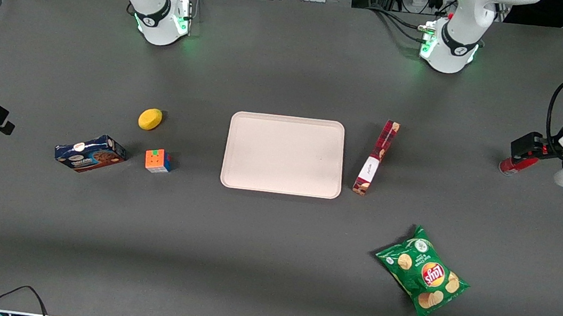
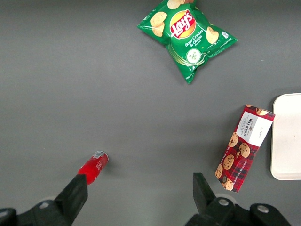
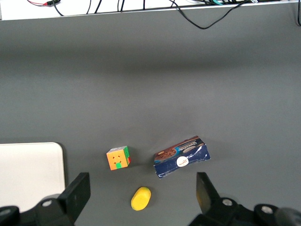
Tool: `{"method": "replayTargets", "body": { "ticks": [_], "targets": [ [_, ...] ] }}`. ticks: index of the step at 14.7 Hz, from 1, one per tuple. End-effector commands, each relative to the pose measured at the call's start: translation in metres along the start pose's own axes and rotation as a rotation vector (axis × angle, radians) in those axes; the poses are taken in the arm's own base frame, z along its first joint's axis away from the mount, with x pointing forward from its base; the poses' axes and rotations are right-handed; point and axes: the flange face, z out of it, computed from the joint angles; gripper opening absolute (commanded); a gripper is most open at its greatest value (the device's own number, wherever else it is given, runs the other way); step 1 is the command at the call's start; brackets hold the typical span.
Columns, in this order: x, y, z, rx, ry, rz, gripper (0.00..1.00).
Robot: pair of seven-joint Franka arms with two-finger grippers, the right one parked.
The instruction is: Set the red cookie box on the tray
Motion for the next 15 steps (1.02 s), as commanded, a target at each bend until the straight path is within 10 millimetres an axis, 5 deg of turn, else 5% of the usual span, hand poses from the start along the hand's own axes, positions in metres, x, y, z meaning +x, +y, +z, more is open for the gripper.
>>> {"method": "replayTargets", "body": {
  "ticks": [1, 15],
  "targets": [
    [0.0009, -0.0014, -0.0045, -0.002, -0.01, 0.001, 1.0],
    [0.001, 0.0009, -0.0074, -0.002, -0.005, 0.004, 1.0]
  ]
}}
